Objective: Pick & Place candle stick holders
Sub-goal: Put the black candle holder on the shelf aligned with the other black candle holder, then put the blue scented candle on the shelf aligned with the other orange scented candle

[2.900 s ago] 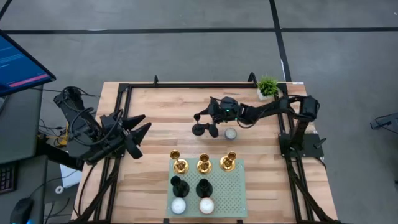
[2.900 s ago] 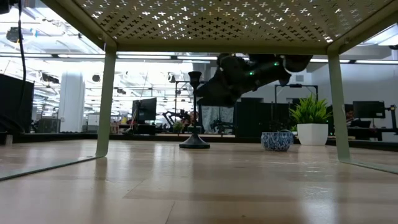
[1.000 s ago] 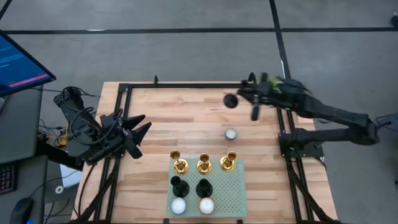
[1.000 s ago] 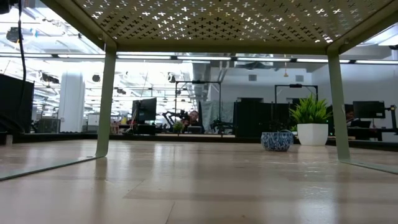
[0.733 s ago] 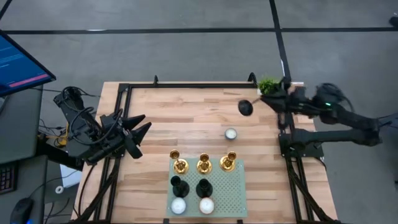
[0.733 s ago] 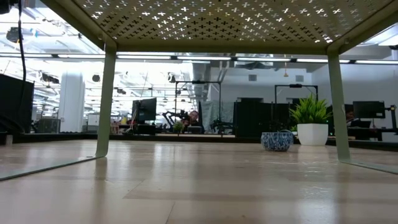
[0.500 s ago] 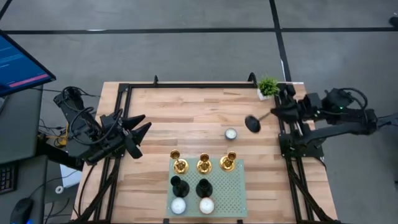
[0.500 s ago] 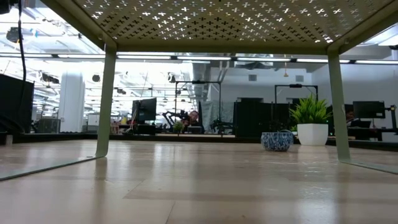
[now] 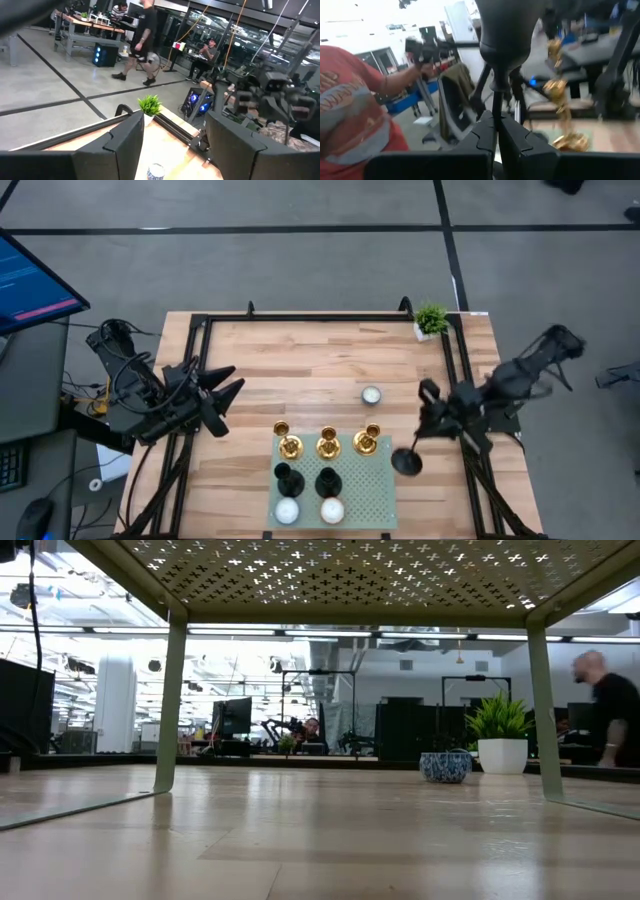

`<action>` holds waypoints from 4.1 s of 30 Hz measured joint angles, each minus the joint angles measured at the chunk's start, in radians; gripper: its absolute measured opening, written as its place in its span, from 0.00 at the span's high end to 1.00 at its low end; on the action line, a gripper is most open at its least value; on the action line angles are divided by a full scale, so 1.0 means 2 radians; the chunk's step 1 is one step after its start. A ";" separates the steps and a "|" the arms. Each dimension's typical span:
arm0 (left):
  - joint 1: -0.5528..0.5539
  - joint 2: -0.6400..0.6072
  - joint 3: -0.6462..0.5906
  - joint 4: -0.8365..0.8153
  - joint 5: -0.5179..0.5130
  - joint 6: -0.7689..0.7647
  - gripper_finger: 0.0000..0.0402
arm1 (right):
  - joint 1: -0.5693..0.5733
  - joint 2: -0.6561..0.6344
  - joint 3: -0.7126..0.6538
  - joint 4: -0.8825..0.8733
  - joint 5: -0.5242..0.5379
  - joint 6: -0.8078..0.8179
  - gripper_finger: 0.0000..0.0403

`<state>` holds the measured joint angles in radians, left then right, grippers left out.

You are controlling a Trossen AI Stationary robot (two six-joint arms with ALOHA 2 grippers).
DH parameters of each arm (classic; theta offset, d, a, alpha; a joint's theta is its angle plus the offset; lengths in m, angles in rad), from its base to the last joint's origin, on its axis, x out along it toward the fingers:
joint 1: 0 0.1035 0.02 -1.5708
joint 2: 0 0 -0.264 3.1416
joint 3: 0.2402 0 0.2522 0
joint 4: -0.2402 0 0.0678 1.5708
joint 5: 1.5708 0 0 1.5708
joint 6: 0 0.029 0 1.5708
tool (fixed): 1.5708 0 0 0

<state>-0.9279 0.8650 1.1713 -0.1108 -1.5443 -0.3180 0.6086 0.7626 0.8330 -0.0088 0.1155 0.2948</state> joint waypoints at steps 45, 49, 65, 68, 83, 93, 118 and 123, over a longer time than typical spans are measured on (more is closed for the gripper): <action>-0.001 0.000 0.000 0.000 0.004 0.000 0.47 | 0.138 0.325 0.081 0.019 0.387 0.072 1.00; -0.002 0.000 0.000 0.000 0.004 0.000 0.47 | 0.136 0.330 0.081 0.016 0.386 0.072 1.00; -0.002 0.000 0.000 0.000 0.004 0.000 0.47 | 0.136 0.328 0.082 -0.036 0.388 0.086 1.00; -0.002 0.000 0.000 0.000 0.004 0.000 0.47 | 0.134 0.328 0.082 -0.041 0.388 0.085 0.99; -0.002 0.000 0.000 0.000 0.004 0.000 0.47 | 0.125 0.329 0.081 -0.050 0.383 0.062 0.99; -0.002 0.000 0.000 0.000 0.004 0.000 0.47 | 0.116 0.329 0.080 -0.044 0.341 0.061 0.94; -0.002 0.000 0.000 0.000 0.004 0.015 0.47 | 0.113 0.330 0.080 -0.050 0.334 0.058 0.73; -0.002 0.000 0.000 0.000 0.004 0.015 0.47 | 0.117 0.324 0.080 -0.053 0.334 0.060 0.58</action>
<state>-0.9318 0.8650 1.1713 -0.1108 -1.5364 -0.2882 0.8426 1.4104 0.9936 -0.1139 0.7833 0.4138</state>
